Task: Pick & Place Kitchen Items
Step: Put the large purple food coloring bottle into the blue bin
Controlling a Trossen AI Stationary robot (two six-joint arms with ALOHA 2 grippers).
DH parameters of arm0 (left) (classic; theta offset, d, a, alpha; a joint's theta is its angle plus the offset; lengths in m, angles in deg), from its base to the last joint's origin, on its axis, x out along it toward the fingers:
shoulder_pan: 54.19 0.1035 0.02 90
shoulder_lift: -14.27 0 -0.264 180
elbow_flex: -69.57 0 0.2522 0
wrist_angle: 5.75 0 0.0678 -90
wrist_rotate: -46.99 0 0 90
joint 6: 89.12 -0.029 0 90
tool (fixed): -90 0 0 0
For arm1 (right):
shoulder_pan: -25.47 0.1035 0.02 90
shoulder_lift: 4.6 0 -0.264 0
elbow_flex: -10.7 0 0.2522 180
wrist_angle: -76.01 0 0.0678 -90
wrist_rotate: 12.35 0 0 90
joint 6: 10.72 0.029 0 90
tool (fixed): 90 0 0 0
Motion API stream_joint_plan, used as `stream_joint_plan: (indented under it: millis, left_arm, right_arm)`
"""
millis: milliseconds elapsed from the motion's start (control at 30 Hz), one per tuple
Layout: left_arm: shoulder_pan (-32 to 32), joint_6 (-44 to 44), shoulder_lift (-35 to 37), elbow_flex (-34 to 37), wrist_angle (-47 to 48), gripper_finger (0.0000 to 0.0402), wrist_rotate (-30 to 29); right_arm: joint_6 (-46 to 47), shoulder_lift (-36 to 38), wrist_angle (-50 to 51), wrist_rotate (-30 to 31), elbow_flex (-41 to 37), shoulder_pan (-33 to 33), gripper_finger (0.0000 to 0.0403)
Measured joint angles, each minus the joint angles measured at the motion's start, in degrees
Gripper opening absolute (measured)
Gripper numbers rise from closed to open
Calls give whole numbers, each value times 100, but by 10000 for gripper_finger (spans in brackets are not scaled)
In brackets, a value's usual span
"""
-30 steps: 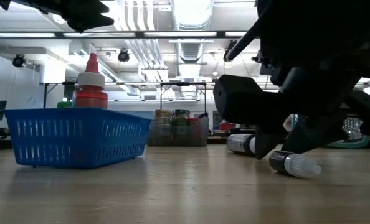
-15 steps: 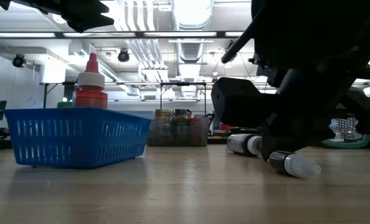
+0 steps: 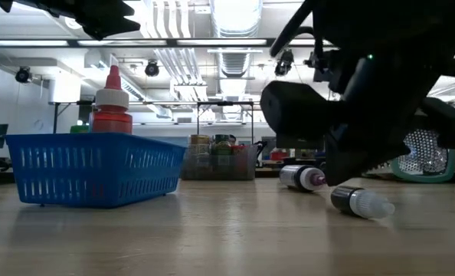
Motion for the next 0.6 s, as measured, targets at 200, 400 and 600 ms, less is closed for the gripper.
stream_joint_plan:
  millis: [200,400,600]
  left_arm:
    - [1,0,0,0,-1,296,0]
    - [1,1,0,0,0,296,0]
    - [-1,0,0,0,0,296,0]
  right_arm:
    - [454,136,73,-382,0,-11,36]
    - [791,134,100,-384,-26,-102,117]
    - [446,99,104,-358,-83,-341,187]
